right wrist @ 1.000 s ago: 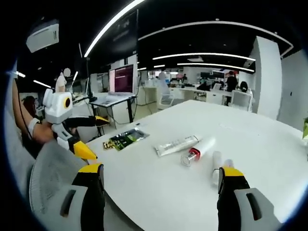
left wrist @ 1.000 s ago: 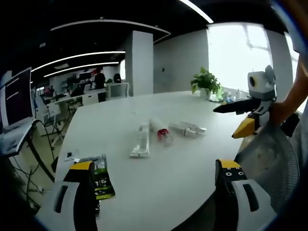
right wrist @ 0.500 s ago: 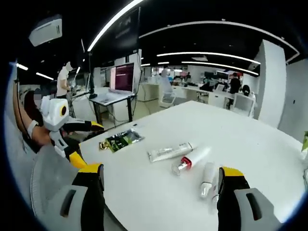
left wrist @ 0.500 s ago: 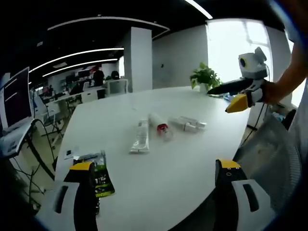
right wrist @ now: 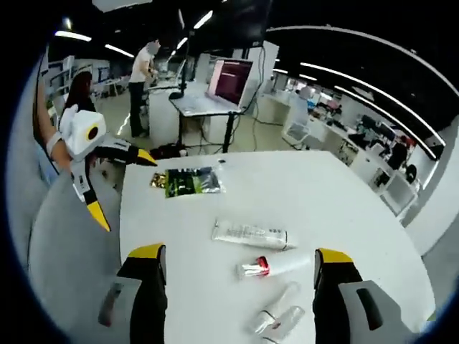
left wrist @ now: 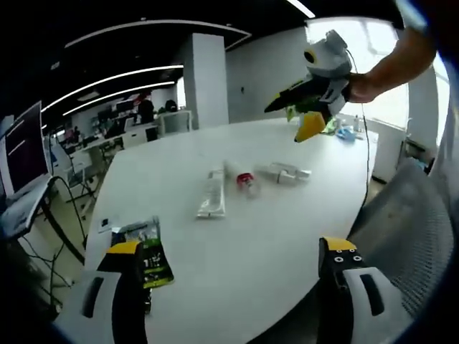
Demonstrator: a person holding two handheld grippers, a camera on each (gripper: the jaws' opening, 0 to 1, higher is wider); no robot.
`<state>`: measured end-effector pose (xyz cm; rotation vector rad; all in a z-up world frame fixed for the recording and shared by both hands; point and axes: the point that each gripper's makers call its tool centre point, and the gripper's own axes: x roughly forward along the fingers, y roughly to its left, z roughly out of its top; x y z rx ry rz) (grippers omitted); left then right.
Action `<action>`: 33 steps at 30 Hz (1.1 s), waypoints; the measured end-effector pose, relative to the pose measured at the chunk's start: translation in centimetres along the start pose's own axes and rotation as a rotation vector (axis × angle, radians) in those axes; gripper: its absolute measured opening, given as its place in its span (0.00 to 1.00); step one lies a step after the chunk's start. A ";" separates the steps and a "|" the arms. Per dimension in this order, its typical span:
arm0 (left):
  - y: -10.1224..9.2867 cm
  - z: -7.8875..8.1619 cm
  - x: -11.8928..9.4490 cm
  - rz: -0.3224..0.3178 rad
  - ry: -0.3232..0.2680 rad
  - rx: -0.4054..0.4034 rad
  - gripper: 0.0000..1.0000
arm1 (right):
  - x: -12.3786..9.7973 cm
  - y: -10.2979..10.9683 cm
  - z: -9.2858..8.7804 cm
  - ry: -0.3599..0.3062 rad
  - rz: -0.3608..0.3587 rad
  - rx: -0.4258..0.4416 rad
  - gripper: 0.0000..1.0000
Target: Arrange the skincare products in the storage area until every visible bottle or jar stands upright without overlapping.
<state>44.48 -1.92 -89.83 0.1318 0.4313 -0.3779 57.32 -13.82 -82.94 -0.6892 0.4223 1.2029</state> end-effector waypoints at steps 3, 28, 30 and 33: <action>-0.2 -0.4 0.2 -0.002 0.012 -0.001 0.96 | 1.2 -1.0 0.6 0.025 0.034 -0.067 0.81; -0.1 -2.4 0.6 -0.003 0.108 0.033 0.84 | 14.6 -3.3 -3.3 0.443 0.411 -0.635 0.56; -0.1 -2.6 0.6 -0.003 0.114 0.034 0.84 | 15.5 -3.2 -3.5 0.452 0.432 -0.693 0.51; -0.1 -2.7 0.6 0.000 0.120 0.034 0.83 | 16.5 -2.9 -3.9 0.483 0.456 -0.714 0.47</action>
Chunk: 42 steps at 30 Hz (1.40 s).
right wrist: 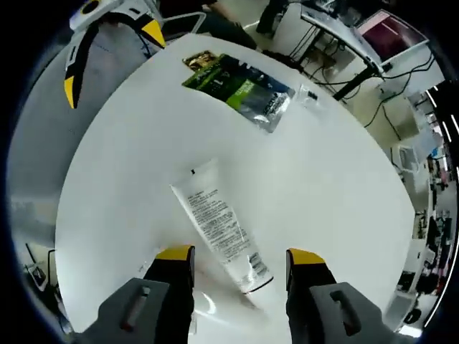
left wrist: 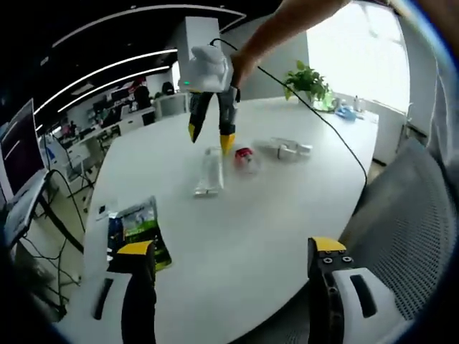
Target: Arrange the skincare products in the storage area until every visible bottle or jar stands upright without overlapping.
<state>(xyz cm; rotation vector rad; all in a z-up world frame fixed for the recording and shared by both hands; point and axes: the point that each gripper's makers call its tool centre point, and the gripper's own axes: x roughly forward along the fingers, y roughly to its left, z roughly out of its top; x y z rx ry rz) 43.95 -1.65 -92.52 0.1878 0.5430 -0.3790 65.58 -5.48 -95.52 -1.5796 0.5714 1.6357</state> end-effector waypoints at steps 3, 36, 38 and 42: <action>0.0 -0.2 0.0 0.002 0.008 -0.001 0.82 | 1.0 0.5 0.0 0.027 0.049 -0.063 0.41; 0.0 -0.7 0.0 -0.001 0.026 0.008 0.72 | 4.2 1.7 -1.0 0.109 0.216 -0.288 0.23; 0.0 -0.7 0.0 -0.002 0.029 0.002 0.71 | 4.0 1.5 -0.7 0.102 0.199 -0.284 0.22; 0.2 -0.6 0.0 0.005 0.022 -0.001 0.71 | 3.8 1.4 0.1 0.073 0.176 -0.255 0.21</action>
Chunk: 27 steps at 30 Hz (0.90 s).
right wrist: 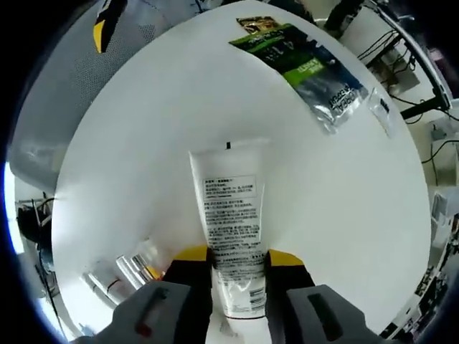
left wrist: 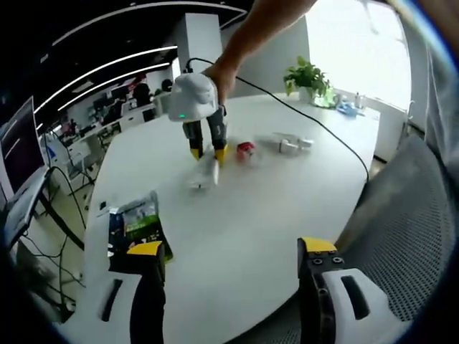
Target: Arrange the skincare products in the storage area until every visible bottle or jar stands upright without overlapping.
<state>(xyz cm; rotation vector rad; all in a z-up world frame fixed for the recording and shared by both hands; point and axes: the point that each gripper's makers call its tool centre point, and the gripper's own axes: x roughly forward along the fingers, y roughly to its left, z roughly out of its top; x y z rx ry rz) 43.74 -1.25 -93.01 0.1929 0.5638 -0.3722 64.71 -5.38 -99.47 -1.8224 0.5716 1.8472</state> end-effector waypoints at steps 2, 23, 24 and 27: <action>0.0 0.0 0.0 0.002 -0.001 0.002 0.71 | -0.2 -0.4 0.0 0.003 -0.017 -0.005 0.20; 0.4 0.8 -0.4 0.016 -0.044 0.006 0.69 | -10.7 -1.0 4.5 -0.299 -0.338 0.371 0.20; 0.5 1.0 -0.4 0.019 -0.051 0.008 0.68 | -11.1 -0.7 4.8 -0.323 -0.346 0.396 0.20; 0.4 1.1 -0.5 0.015 -0.056 -0.005 0.71 | -12.1 0.5 5.3 -0.380 -0.381 0.471 0.20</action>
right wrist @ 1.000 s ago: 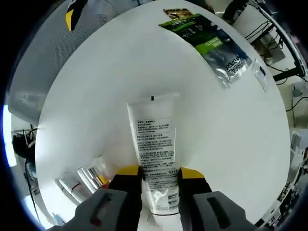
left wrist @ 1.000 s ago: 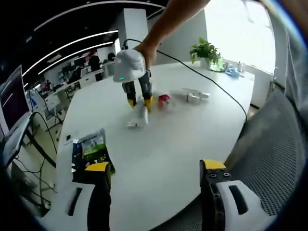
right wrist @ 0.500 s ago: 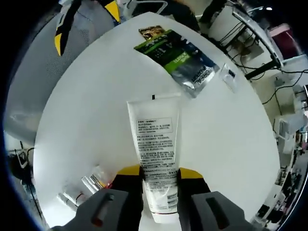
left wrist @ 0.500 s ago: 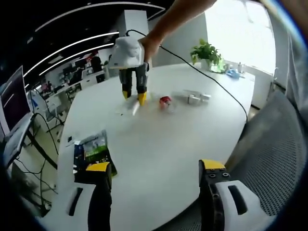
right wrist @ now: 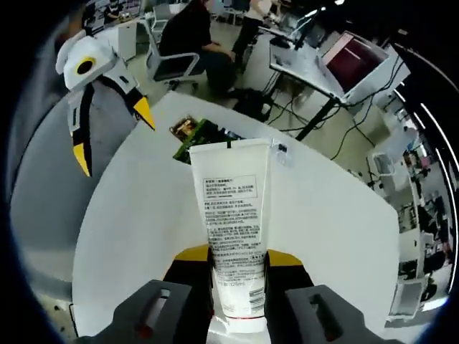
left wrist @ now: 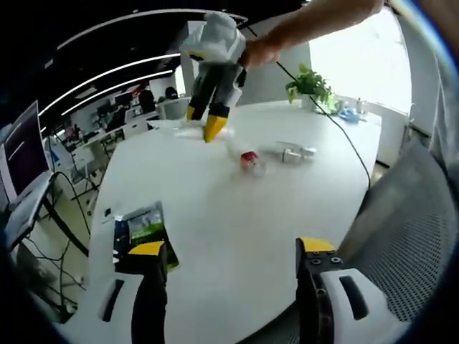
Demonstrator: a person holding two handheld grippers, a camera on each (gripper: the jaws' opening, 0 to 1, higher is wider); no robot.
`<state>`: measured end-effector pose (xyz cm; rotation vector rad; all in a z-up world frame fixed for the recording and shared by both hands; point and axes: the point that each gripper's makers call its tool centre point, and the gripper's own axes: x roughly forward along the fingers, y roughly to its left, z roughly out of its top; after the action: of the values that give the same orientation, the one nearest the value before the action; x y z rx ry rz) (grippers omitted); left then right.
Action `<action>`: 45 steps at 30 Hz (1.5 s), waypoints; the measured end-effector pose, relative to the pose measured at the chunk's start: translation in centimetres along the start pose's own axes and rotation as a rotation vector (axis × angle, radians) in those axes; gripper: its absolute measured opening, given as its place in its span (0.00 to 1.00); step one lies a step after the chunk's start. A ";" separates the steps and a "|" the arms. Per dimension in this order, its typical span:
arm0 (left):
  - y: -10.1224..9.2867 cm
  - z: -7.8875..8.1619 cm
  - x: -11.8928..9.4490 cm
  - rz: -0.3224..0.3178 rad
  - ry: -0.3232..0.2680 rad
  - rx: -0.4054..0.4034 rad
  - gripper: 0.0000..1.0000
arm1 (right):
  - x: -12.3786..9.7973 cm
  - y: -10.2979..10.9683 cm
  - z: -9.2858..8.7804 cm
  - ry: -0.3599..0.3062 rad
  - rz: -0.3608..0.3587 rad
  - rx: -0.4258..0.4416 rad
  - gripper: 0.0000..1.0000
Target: Arrange the skincare products in the storage area until every visible bottle or jar stands upright without overlapping.
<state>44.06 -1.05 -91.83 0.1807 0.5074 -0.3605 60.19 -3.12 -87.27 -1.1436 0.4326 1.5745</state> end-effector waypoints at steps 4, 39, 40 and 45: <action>0.0 0.5 -0.1 0.002 -0.025 -0.017 0.74 | -1.6 1.9 0.2 -0.054 -0.043 0.100 0.20; -5.1 11.0 -2.9 -0.411 -0.276 -0.381 0.77 | -10.1 11.0 3.9 -0.667 -0.199 0.867 0.21; -5.4 11.5 -3.0 -0.432 -0.291 -0.415 0.76 | -10.4 11.1 4.1 -0.682 -0.199 0.878 0.21; -7.5 12.1 -3.0 -0.540 -0.327 -0.464 0.73 | -12.1 11.2 4.5 -0.780 -0.197 0.943 0.21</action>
<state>44.13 -10.21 -80.50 -0.4698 0.2964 -0.7700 47.47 -10.11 -78.16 0.1587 0.4286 1.2635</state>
